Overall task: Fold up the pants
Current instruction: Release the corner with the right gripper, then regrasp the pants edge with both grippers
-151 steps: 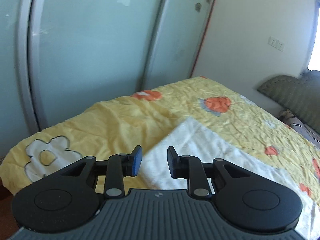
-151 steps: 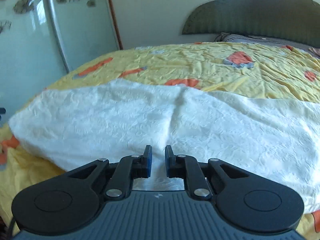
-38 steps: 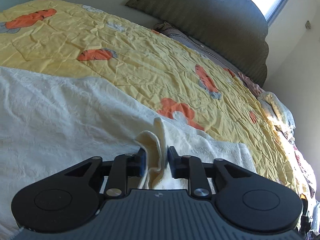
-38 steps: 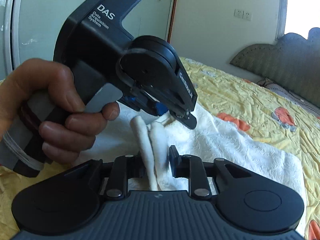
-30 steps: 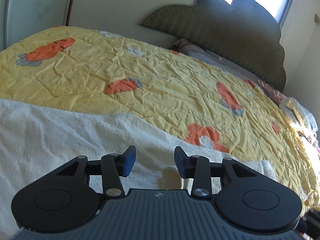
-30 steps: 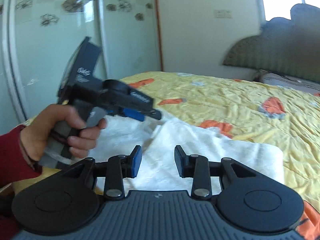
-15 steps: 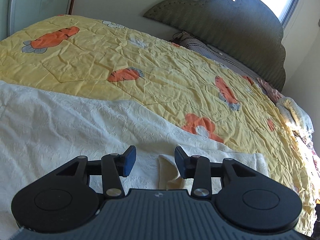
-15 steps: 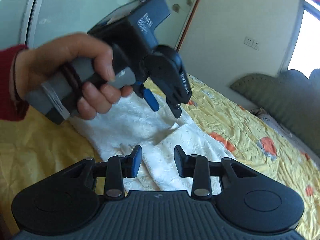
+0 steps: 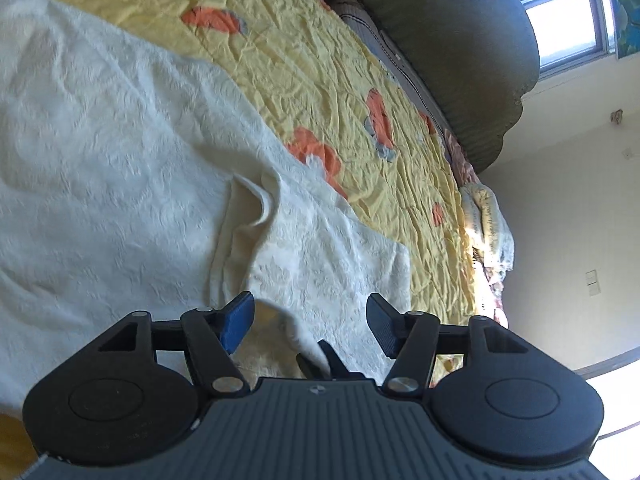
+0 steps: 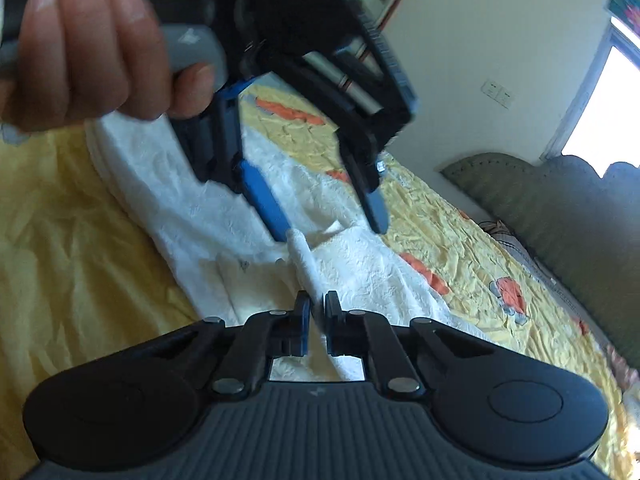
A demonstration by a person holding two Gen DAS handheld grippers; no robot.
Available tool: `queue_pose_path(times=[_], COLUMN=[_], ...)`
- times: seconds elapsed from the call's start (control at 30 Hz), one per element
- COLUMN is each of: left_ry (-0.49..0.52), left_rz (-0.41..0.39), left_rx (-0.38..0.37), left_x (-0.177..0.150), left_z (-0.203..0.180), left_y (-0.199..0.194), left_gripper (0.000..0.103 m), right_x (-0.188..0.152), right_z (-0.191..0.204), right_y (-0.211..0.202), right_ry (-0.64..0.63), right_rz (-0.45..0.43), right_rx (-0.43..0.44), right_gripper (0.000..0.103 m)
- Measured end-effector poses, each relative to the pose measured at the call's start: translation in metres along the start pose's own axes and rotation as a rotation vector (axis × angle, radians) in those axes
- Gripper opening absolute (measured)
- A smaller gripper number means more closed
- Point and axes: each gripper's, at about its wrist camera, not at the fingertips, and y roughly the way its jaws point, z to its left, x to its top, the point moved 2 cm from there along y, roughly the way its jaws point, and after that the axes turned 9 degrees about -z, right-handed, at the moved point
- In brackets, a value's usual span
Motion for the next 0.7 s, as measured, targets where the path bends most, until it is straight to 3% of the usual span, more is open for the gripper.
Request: queue_pose_path(times=[0.1,0.2,0.27,0.3,0.33,0.37,0.57,0.7], left_ry=[-0.073,-0.154,-0.192,-0.202,-0.197,-0.175,0.008,0.069], left_rz=[0.036,0.055,0.026,0.009,0.002,-0.006,-0.124,-0.122], left_rx=[-0.021,-0.048,-0.055,-0.047,-0.037,-0.022,0.015,0.085], left_x=[0.001,0.005,0.009,0.012,0.014,0.015,0.009,0.002], left_z=[0.008,0.015,0.021,0.025,0.026,0.026,0.012,0.018], left_y=[0.014,0.036,0.048,0.051,0.054,0.055,0.025,0.023], left_gripper=[0.067,0.067,0.063,0.044,0.015,0.004,0.001,0.001], right_x=[0.004,0.003,0.003,0.003,0.002,0.002,-0.003,-0.01], right_z=[-0.028,-0.041,-0.04,-0.037,-0.033,-0.027,-0.012,-0.006], right_y=[-0.013,-0.021,-0.022,-0.02,-0.018,-0.015,-0.005,0.0], right_ry=[0.178,0.267,0.281,0.274,0.263,0.247,0.239,0.22], right_rz=[-0.045,-0.062,-0.068,-0.064,-0.055,-0.047,0.007,0.071], right_rx=[0.027,0.061,0.097,0.104,0.11,0.117,0.179,0.235], right_gripper=[0.007,0.007,0.007,0.007,0.007,0.007,0.006,0.006])
